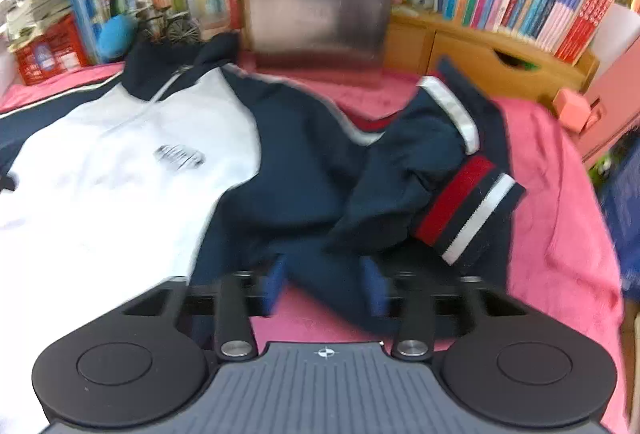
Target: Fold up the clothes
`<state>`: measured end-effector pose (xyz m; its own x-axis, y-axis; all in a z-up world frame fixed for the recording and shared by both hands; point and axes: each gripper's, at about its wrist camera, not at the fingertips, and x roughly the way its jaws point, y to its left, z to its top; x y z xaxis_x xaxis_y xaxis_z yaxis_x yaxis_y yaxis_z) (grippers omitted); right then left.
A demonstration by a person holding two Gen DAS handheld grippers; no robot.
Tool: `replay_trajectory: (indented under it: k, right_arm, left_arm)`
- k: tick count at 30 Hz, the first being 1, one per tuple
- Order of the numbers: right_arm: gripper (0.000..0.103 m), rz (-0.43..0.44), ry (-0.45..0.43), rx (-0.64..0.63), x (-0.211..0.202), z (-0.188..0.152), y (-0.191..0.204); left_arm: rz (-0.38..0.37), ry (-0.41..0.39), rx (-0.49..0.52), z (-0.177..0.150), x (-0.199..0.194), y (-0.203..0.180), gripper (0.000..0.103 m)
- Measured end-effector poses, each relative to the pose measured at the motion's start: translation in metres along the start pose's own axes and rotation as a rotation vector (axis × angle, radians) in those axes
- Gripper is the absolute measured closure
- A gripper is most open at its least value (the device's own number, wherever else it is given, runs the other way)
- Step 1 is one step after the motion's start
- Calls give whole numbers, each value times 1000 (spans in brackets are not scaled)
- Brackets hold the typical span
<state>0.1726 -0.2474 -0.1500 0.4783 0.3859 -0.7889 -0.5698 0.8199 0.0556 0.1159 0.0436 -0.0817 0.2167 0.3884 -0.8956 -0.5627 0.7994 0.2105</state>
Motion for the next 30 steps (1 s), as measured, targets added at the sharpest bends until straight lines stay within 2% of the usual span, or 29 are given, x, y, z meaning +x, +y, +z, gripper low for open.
replay_trajectory:
  k: [1, 3, 6, 8, 9, 10, 12, 13, 16, 18, 21, 22, 23, 24, 26, 29, 30]
  right_arm:
    - [32, 3, -25, 62, -8, -3, -7]
    - [29, -86, -174, 264, -32, -4, -31]
    - [4, -206, -360, 552, -47, -3, -73]
    - [5, -155, -271, 667, -15, 4, -94]
    - [11, -122, -216, 719, 2, 8, -104]
    - [38, -89, -159, 771, 20, 11, -114]
    - [71, -26, -47, 790, 44, 18, -118]
    - [78, -45, -32, 741, 43, 23, -112]
    - [85, -166, -45, 551, 19, 42, -100]
    - [87, -367, -117, 361, -16, 61, -103]
    - [87, -757, -227, -102, -47, 79, -99]
    - [87, -852, -247, -244, -53, 79, -98]
    - [87, -882, -256, -340, -58, 77, -99]
    - [87, -868, -252, -380, -61, 76, -100]
    - [83, -823, -225, -401, -50, 69, -104]
    - [57, -776, -121, -437, 0, 49, -105]
    - [40, -763, -64, -448, 23, 42, -107]
  left_arm:
    - [1, 5, -6, -1, 2, 1, 37]
    - [6, 21, -19, -3, 4, 3, 37]
    - [22, 48, -47, -9, 11, 10, 37]
    - [30, 71, -70, -12, 16, 14, 37]
    - [32, 79, -78, -14, 18, 15, 37]
    - [33, 86, -85, -15, 20, 16, 37]
    - [35, 92, -87, -17, 20, 17, 37]
    - [36, 92, -85, -18, 20, 17, 37]
    - [34, 89, -111, -20, 21, 20, 37]
    - [29, 86, -121, -20, 22, 21, 37]
    - [21, 83, -130, -21, 25, 20, 37]
    - [18, 85, -128, -21, 26, 19, 37]
    - [15, 87, -124, -21, 27, 18, 37]
    - [12, 89, -118, -22, 28, 16, 37]
    - [7, 93, -107, -23, 30, 11, 37]
    - [16, 101, -87, -26, 32, 7, 37]
    - [26, 101, -84, -28, 33, 8, 37]
